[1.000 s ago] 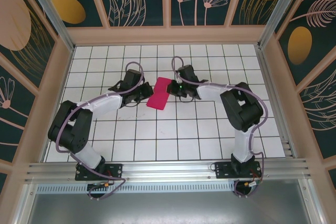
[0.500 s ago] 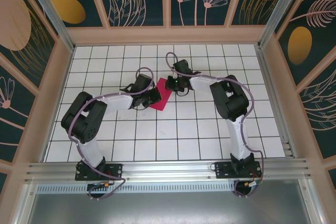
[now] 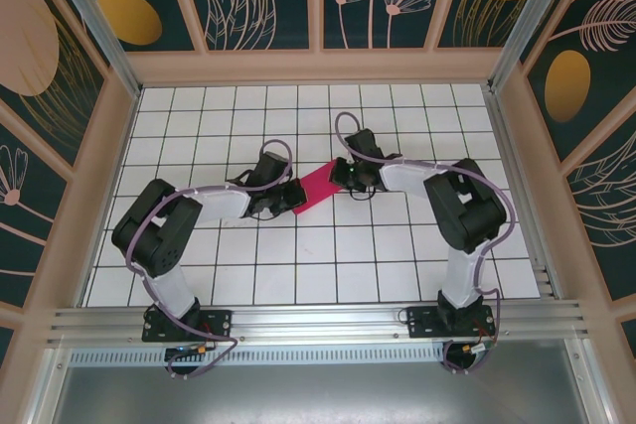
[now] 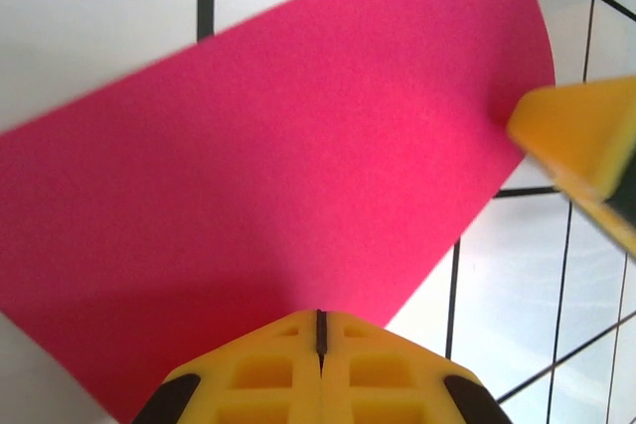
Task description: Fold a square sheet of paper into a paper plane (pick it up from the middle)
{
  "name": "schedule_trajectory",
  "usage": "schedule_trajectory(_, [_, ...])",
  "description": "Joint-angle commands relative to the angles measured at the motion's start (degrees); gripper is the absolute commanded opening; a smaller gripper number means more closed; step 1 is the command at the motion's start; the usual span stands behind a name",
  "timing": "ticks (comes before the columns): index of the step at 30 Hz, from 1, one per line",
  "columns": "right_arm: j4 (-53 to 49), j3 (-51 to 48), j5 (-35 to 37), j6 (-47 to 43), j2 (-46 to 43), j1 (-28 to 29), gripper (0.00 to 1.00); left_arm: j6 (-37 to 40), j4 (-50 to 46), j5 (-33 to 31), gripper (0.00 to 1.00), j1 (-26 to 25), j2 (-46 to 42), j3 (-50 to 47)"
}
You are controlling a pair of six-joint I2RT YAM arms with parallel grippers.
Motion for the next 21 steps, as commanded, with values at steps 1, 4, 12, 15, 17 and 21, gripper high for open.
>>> schedule_trajectory(1, [4.8,-2.4,0.8,1.9,-5.6,0.7,0.00,0.1,2.0,-0.1,0.06,-0.6,-1.9,-0.8])
schedule_trajectory(4, [7.1,-5.6,0.5,2.8,-7.7,0.8,0.00,-0.2,2.3,-0.6,0.06,-1.2,-3.7,-1.0])
schedule_trajectory(12, [12.4,-10.9,-2.4,4.1,-8.5,0.8,0.00,-1.7,3.5,-1.8,0.04,-2.5,-3.2,-0.9])
schedule_trajectory(15, [13.6,-11.1,-4.6,4.1,-7.3,0.7,0.00,-2.3,3.8,-2.0,0.03,-2.6,-3.2,-1.1])
schedule_trajectory(17, [14.0,-10.9,-6.0,4.0,-6.4,0.8,0.00,-2.9,4.0,-1.9,0.02,-2.6,-3.0,-1.0])
schedule_trajectory(21, [13.6,-10.5,-8.2,4.0,-4.8,1.0,0.00,-3.4,4.0,-1.9,0.00,-2.7,-2.6,-0.6])
